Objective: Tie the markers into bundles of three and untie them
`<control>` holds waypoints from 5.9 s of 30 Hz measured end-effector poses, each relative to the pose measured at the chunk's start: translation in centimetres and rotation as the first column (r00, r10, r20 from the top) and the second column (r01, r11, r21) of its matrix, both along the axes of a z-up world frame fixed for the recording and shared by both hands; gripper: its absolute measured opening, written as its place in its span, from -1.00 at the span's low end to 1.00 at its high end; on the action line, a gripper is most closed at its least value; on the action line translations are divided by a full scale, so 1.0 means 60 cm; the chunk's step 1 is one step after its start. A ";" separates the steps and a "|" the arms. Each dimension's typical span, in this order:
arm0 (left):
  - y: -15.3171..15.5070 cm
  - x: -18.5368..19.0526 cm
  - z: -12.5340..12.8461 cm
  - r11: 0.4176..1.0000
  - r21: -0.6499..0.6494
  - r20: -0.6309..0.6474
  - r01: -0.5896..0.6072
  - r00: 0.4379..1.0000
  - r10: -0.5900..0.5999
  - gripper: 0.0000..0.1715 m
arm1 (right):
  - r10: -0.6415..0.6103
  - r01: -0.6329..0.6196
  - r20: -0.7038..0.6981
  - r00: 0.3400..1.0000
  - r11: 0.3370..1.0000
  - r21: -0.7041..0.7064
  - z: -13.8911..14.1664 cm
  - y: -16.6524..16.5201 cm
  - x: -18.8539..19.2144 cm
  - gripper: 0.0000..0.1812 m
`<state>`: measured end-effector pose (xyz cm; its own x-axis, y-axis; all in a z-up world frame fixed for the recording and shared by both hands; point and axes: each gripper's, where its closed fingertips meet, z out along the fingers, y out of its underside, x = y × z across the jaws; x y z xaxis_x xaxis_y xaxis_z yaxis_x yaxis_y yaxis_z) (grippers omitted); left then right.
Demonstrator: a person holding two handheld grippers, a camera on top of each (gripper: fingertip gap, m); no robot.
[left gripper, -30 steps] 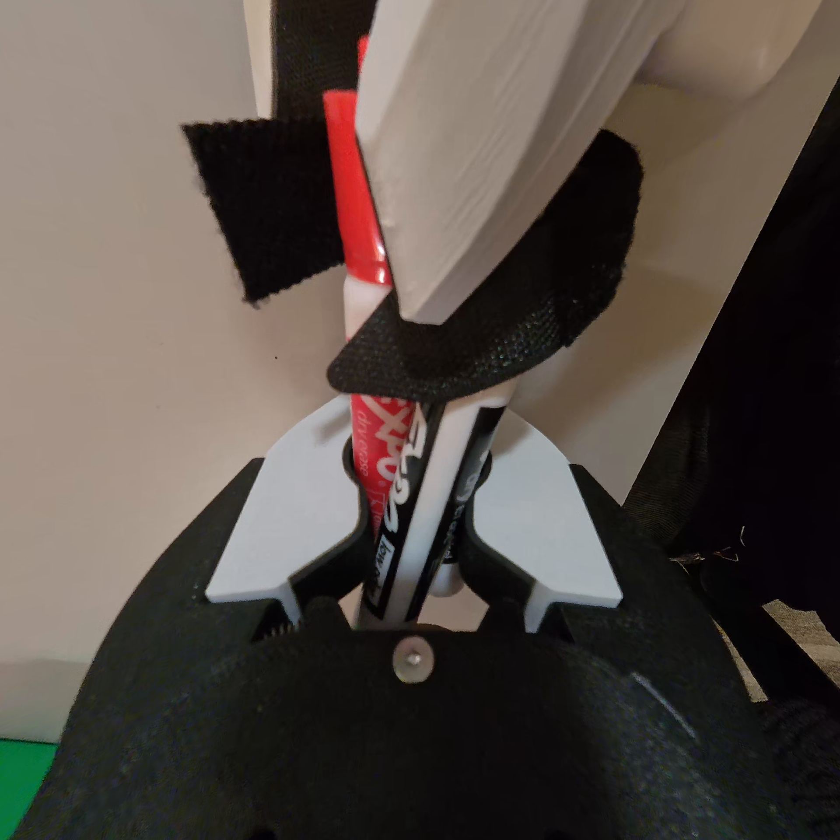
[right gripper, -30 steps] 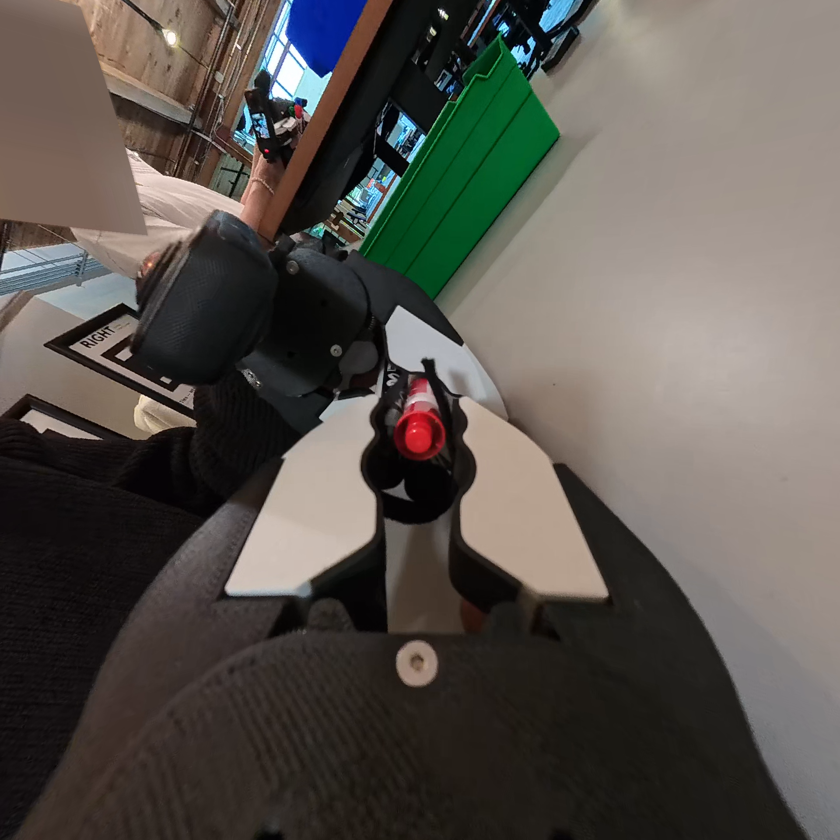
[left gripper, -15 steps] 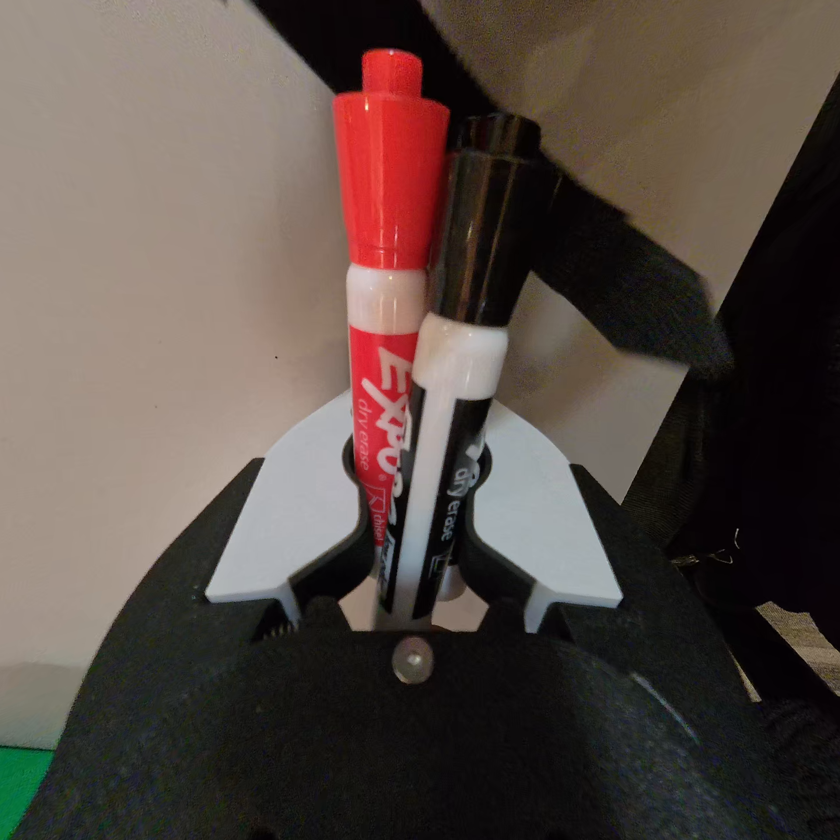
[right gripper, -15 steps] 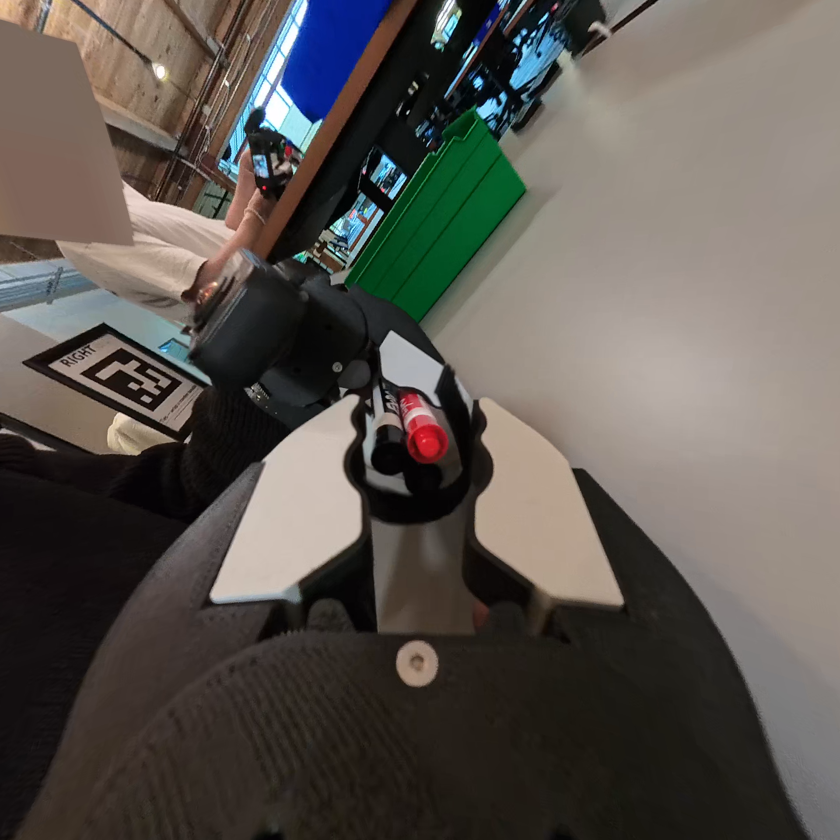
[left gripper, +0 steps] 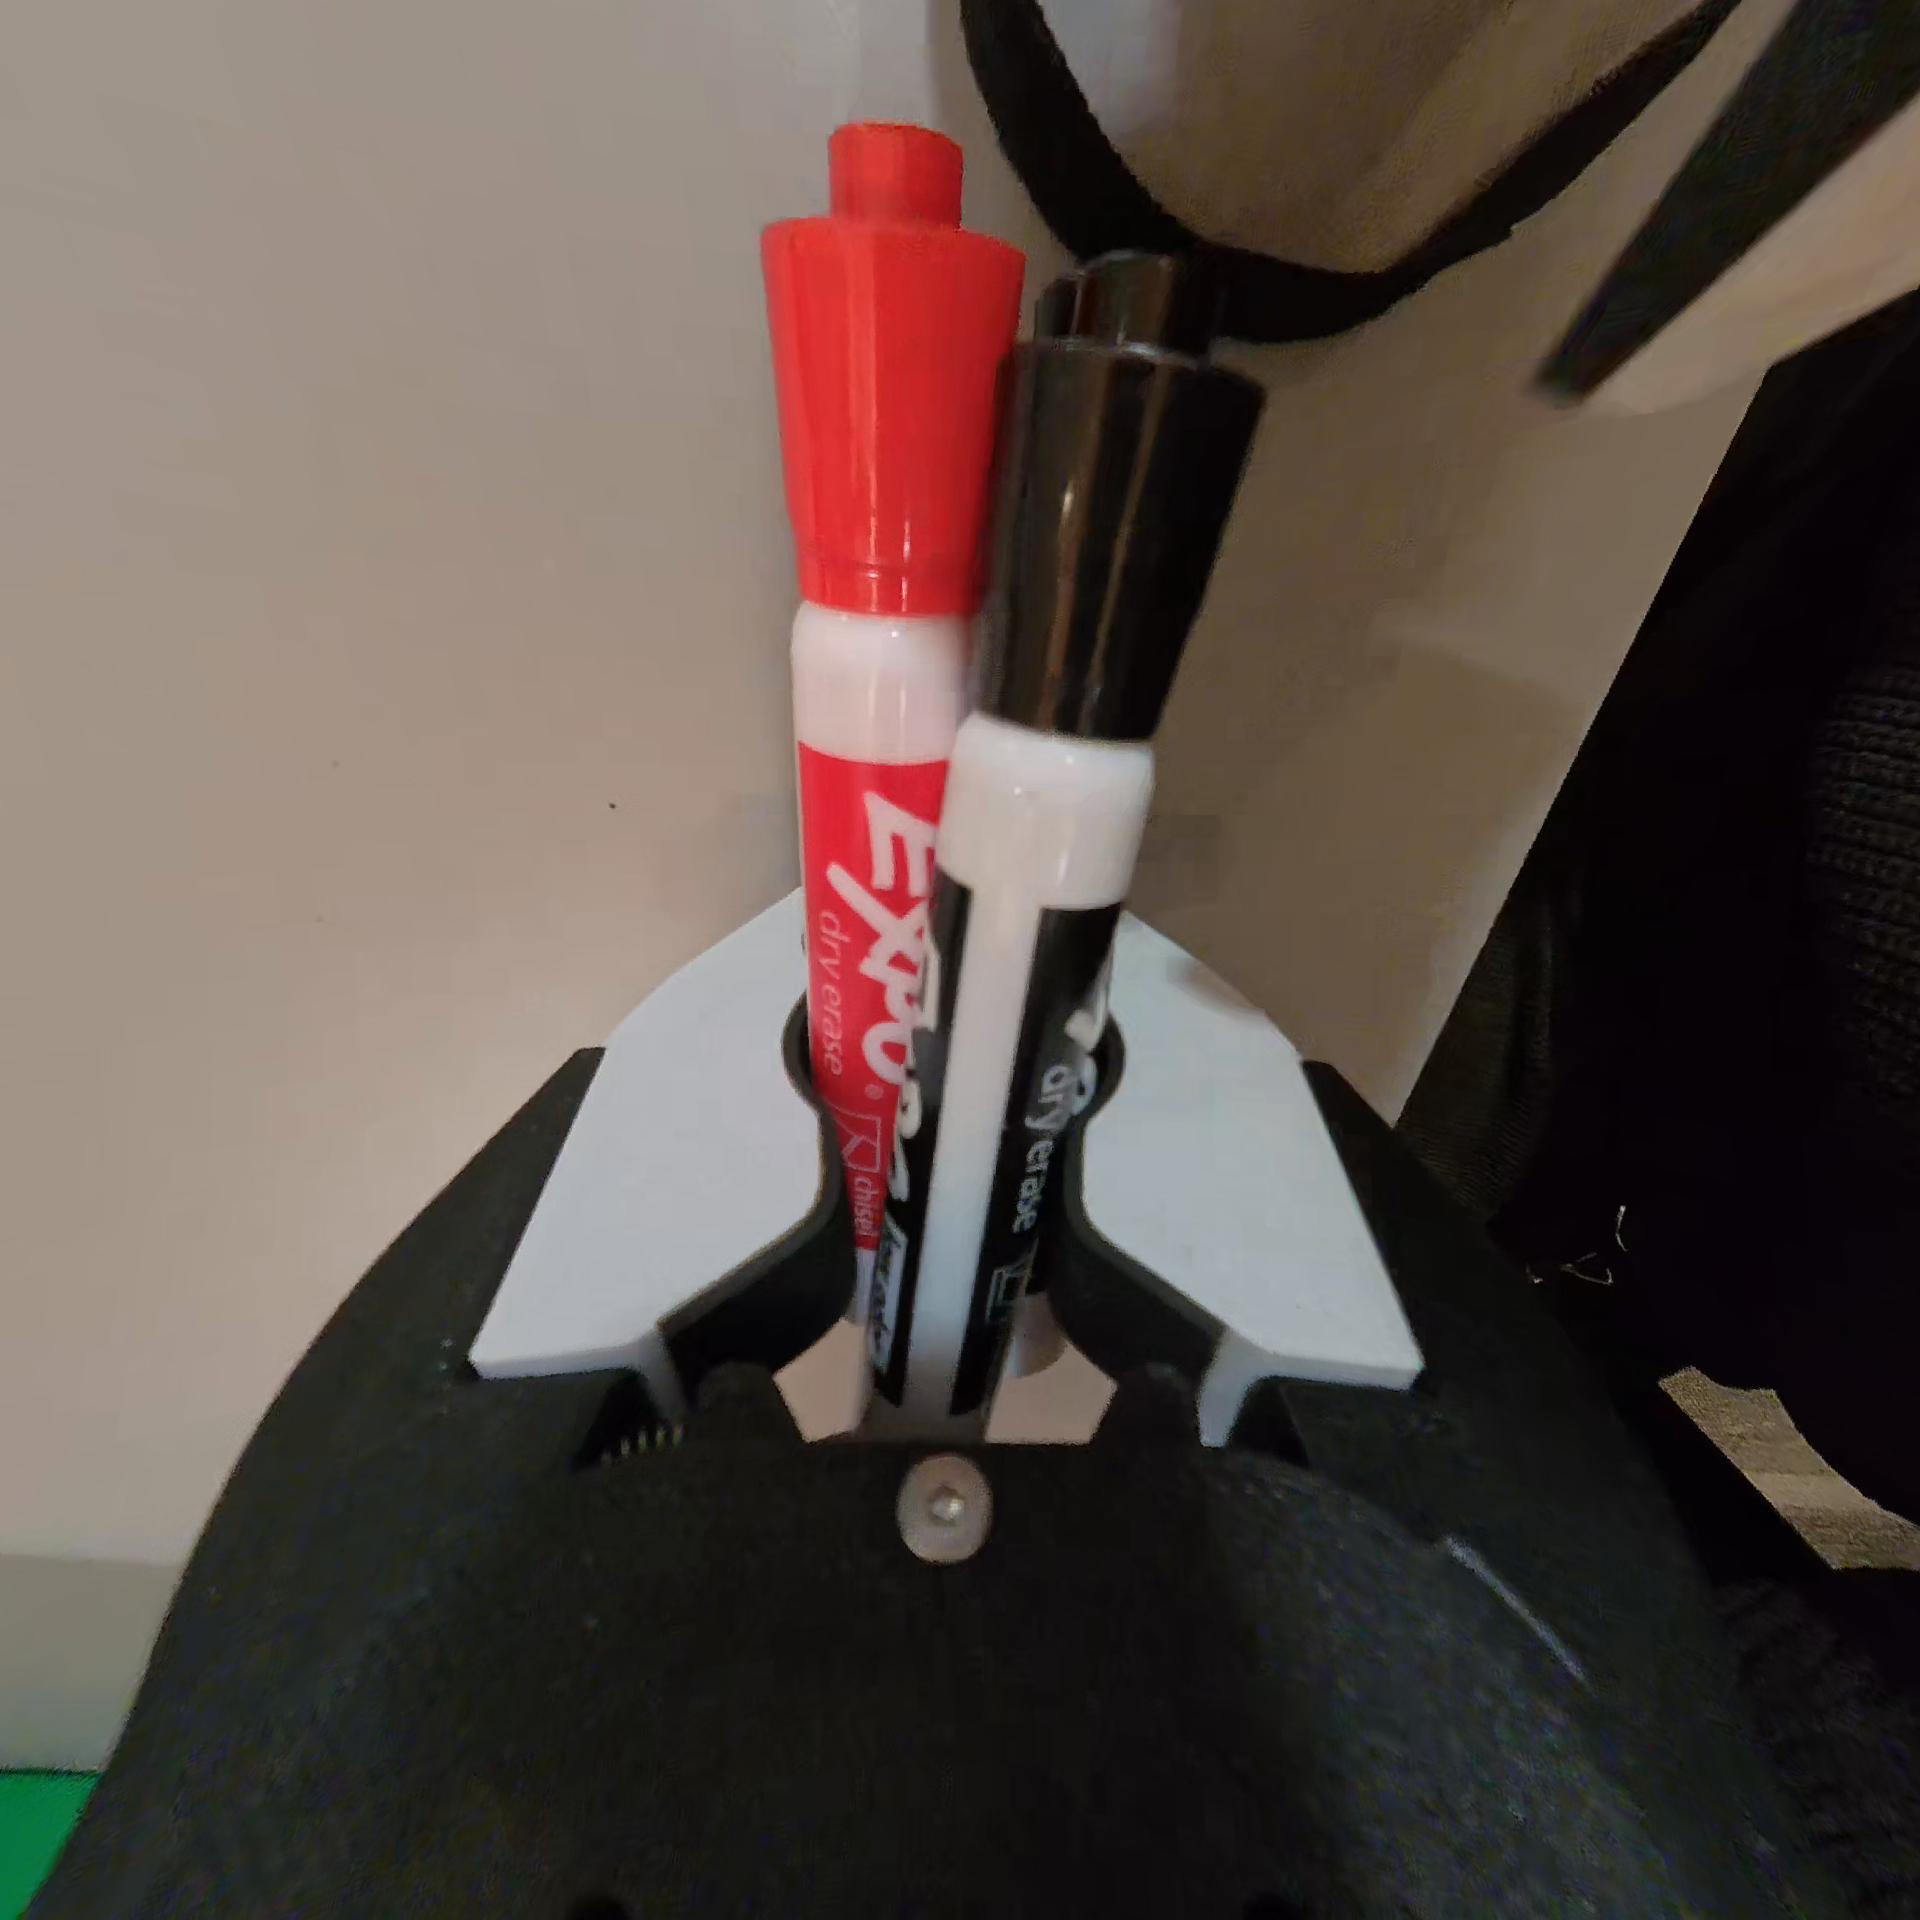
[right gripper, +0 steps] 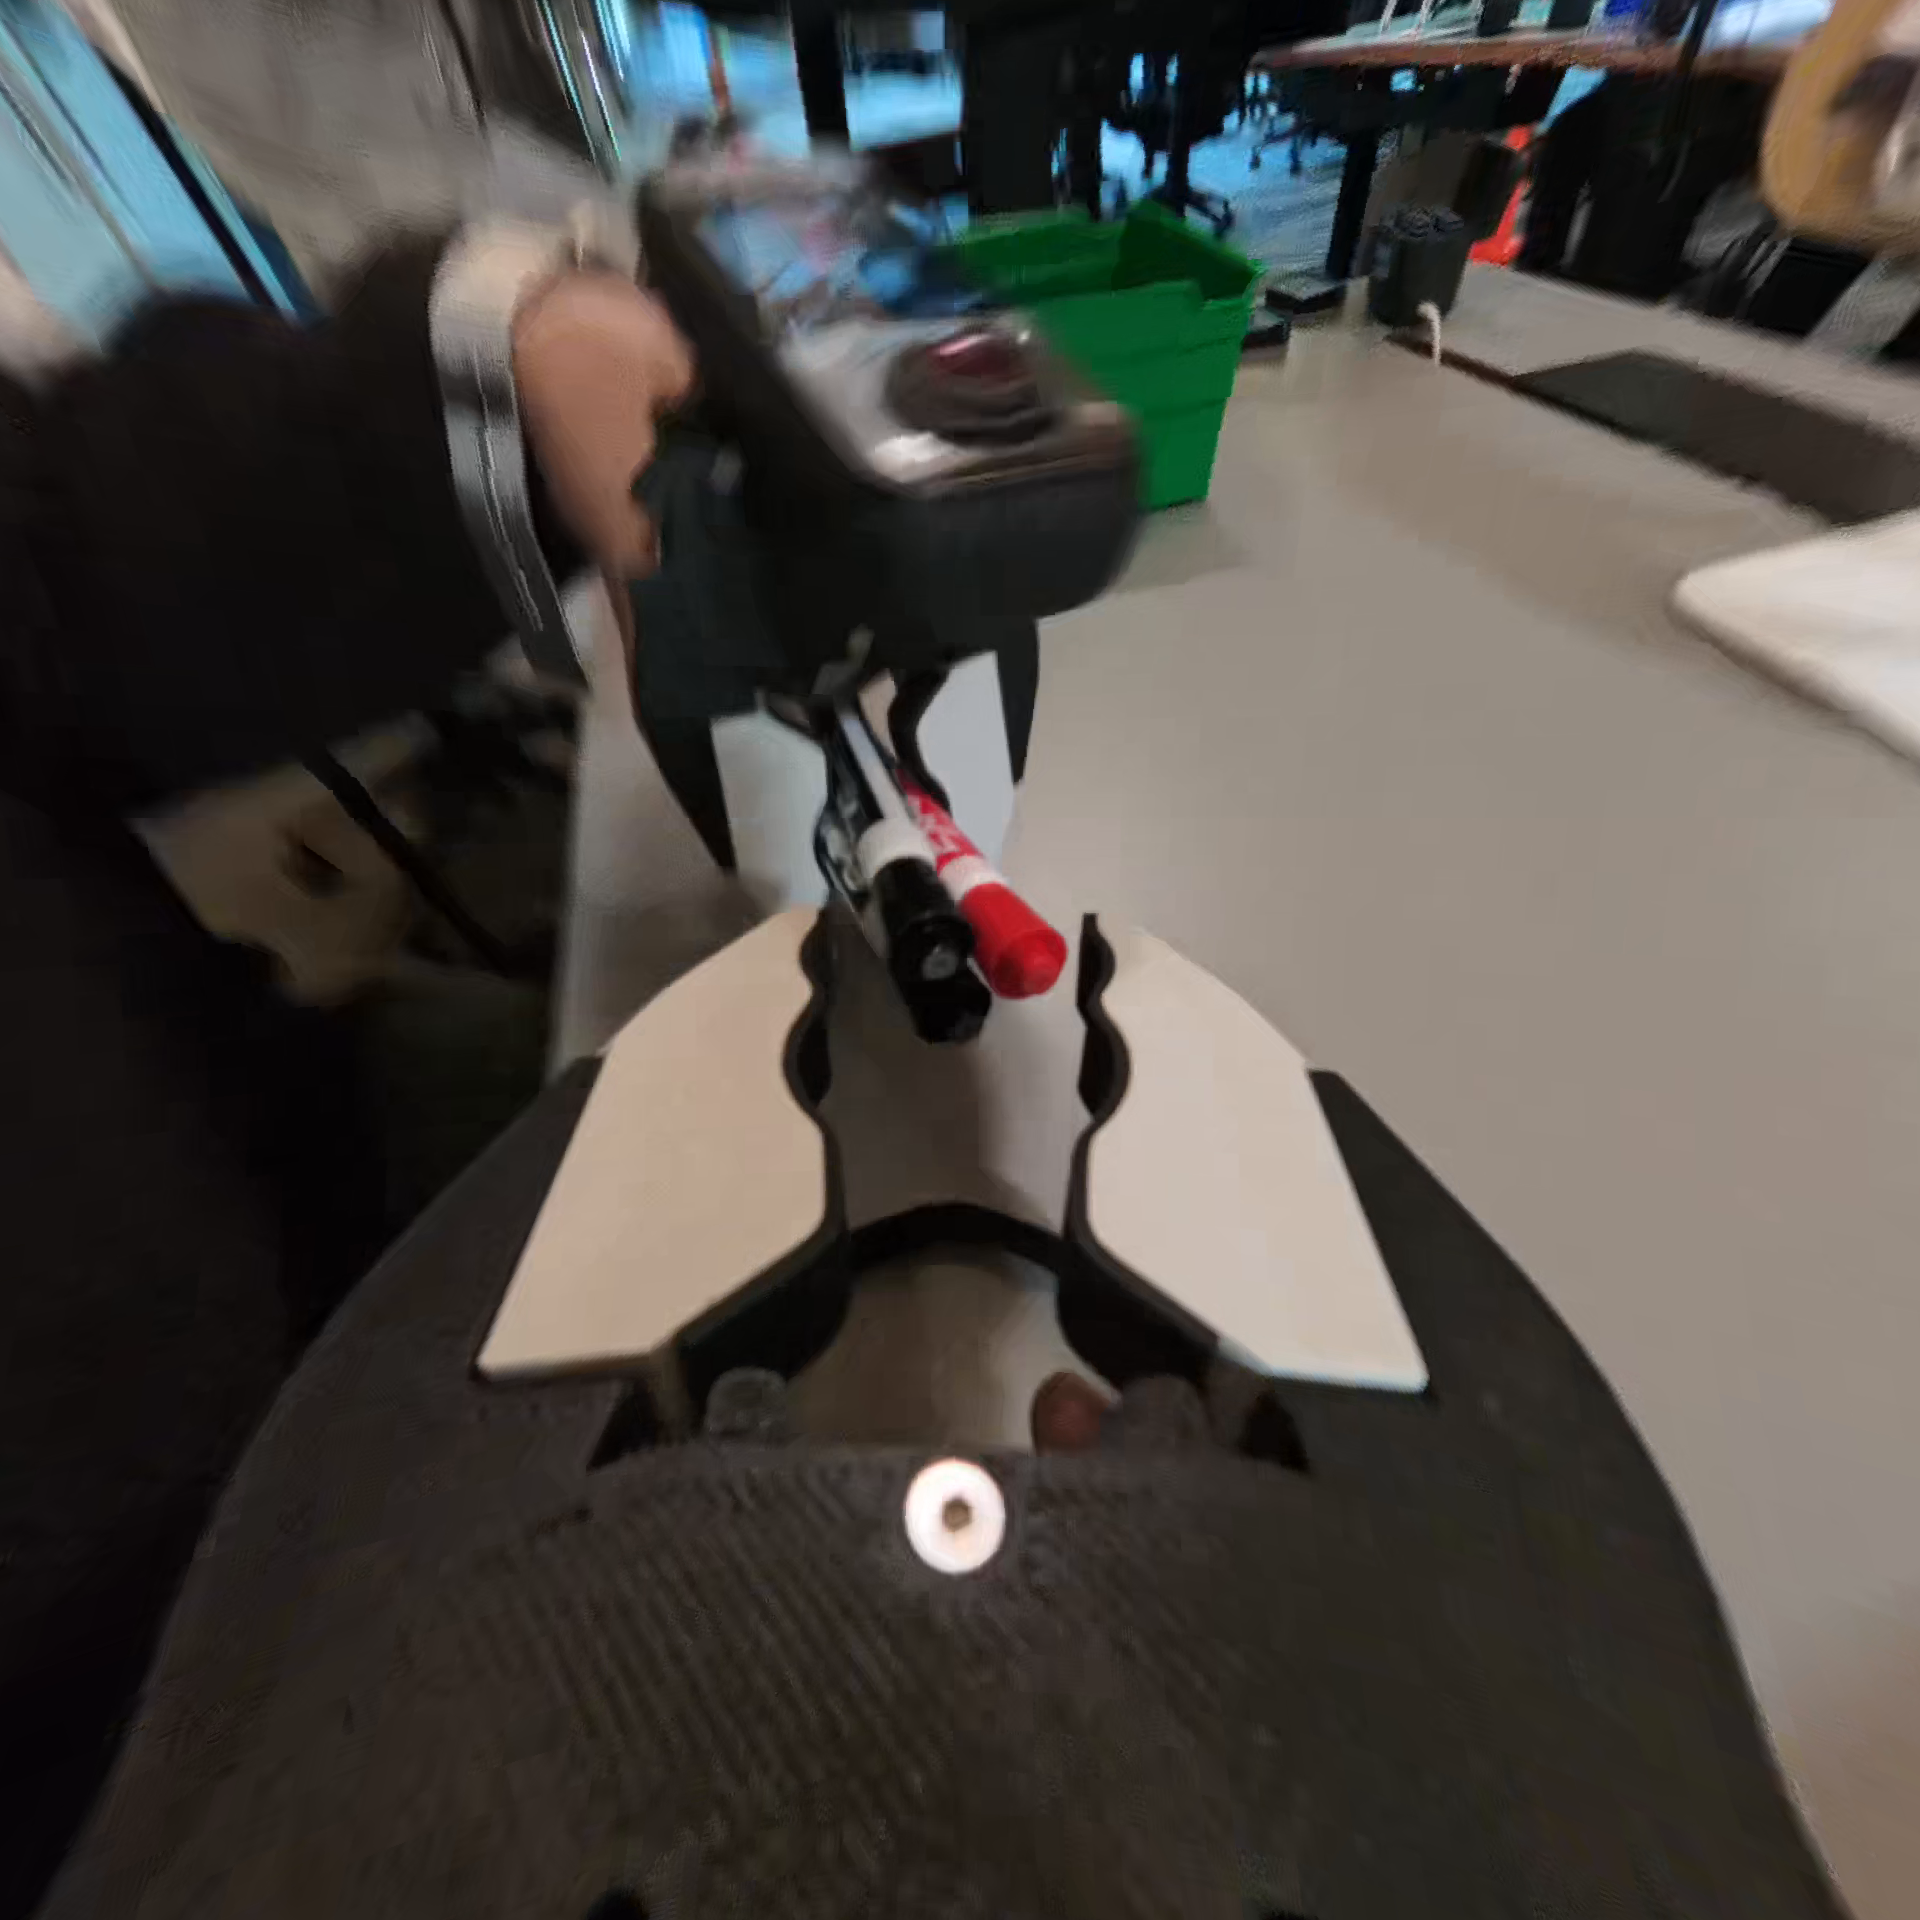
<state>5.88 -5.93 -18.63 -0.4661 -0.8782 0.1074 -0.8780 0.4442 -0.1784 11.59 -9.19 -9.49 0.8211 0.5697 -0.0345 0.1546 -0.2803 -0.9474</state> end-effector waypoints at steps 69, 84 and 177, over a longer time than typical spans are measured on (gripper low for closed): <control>-0.019 -0.053 0.008 0.988 -0.150 -0.165 -0.022 0.986 -0.003 -0.50 | -0.255 0.256 0.075 0.964 0.816 -0.518 -0.134 -0.044 0.000 -0.79; -0.019 -0.053 0.008 0.989 -0.144 -0.162 -0.020 0.987 -0.003 -0.50 | 0.055 0.076 0.493 0.868 0.967 -0.241 -0.090 -0.091 0.035 -0.71; -0.035 -0.033 0.035 0.969 -0.244 -0.023 0.041 0.999 -0.048 -0.51 | -0.146 0.040 -0.743 0.653 0.986 -0.159 0.000 -0.012 -0.014 -0.50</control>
<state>3.93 -8.05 -16.53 -0.4980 -0.8022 0.3294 -0.8645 0.4292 -0.2616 10.73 -9.89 -9.48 0.5332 0.4392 -0.7230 -0.6265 -0.3692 -0.6864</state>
